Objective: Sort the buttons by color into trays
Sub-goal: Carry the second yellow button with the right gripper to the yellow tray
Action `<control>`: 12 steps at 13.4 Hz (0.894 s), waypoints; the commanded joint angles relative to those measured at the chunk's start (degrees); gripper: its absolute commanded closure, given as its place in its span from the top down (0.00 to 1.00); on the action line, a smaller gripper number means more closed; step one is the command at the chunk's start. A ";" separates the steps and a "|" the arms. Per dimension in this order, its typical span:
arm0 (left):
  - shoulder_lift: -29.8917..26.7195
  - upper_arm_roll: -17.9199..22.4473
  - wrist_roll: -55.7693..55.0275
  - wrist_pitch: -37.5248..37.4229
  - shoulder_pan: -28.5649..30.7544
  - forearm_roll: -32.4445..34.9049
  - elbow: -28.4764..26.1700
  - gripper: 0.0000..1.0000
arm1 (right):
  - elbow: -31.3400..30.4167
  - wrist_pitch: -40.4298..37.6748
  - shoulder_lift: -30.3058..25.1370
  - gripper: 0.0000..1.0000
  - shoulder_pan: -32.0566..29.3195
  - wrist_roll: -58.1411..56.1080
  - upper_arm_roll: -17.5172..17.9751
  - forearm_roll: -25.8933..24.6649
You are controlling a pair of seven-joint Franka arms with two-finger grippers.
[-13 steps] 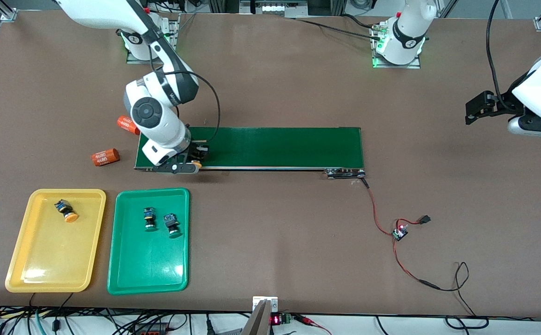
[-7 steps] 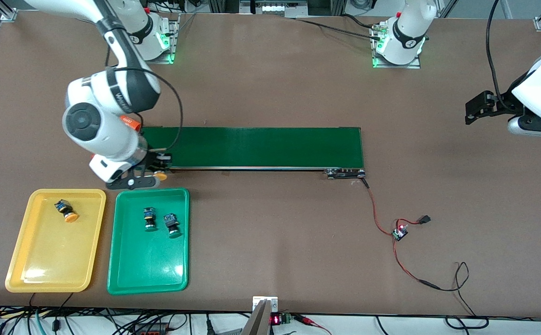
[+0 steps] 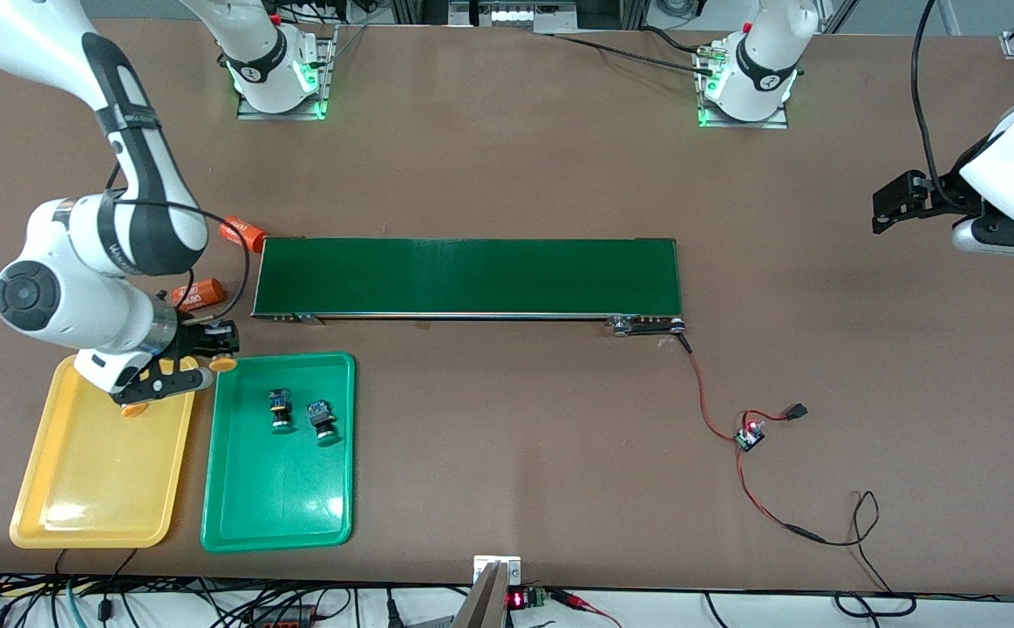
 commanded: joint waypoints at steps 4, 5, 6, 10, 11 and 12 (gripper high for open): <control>0.25 -0.06 1.26 -1.33 0.36 -0.90 1.33 1.00 | 1.99 3.35 4.02 0.07 -3.79 -12.47 -2.01 -0.23; 0.16 -0.14 1.26 -1.42 0.36 -0.90 1.33 1.00 | 2.34 4.93 5.15 0.07 -4.24 -12.93 -2.45 -0.49; 0.16 -0.06 1.26 -1.59 0.36 -0.90 1.33 1.00 | 2.43 6.86 6.04 0.07 -4.33 -13.02 -3.67 -2.40; 0.16 0.12 1.35 -1.77 0.36 -0.90 1.33 1.00 | 2.43 16.18 10.17 0.08 -5.20 -15.12 -6.84 -9.18; 0.25 0.12 1.26 -1.77 0.36 -0.90 1.33 1.00 | 2.43 18.46 11.05 0.08 -5.47 -16.78 -7.89 -9.19; 0.25 0.12 1.26 -1.77 0.36 -0.90 1.33 1.00 | 2.43 20.49 11.66 0.08 -5.56 -18.45 -8.51 -9.19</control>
